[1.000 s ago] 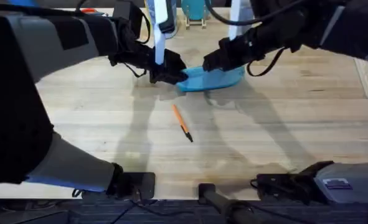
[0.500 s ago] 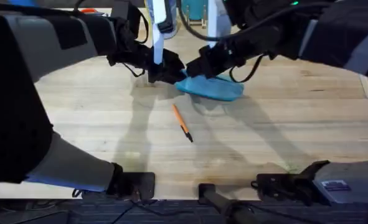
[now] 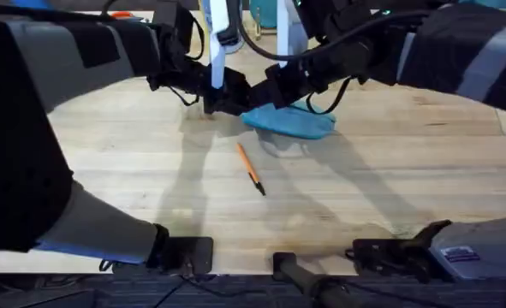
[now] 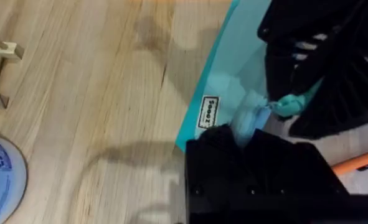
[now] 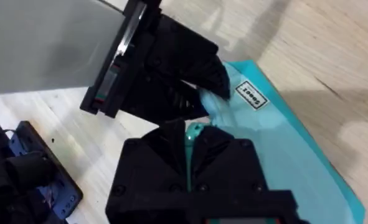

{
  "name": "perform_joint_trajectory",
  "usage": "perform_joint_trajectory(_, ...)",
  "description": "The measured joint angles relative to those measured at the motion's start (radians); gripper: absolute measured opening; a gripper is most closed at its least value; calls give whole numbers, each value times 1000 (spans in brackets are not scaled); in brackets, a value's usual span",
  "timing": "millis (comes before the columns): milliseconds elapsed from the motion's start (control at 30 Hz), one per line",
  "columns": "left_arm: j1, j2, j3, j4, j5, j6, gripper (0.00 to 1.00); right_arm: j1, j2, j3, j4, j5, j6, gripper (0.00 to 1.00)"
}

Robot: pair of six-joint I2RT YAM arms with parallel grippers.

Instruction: Unzip the bag, pick up the pens from the table one at a time and place them inside, then zip the bag closed.

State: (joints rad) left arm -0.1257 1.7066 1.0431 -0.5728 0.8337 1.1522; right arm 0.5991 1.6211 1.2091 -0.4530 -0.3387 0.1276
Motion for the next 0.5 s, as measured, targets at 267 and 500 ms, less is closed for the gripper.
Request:
perform_joint_trajectory(267,-2,0,0,2,0,0,42,0,-15,3,6,-54,7,740)
perform_joint_trajectory(500,-5,0,0,3,0,1,42,-71,-87,13,-20,-86,4,996)
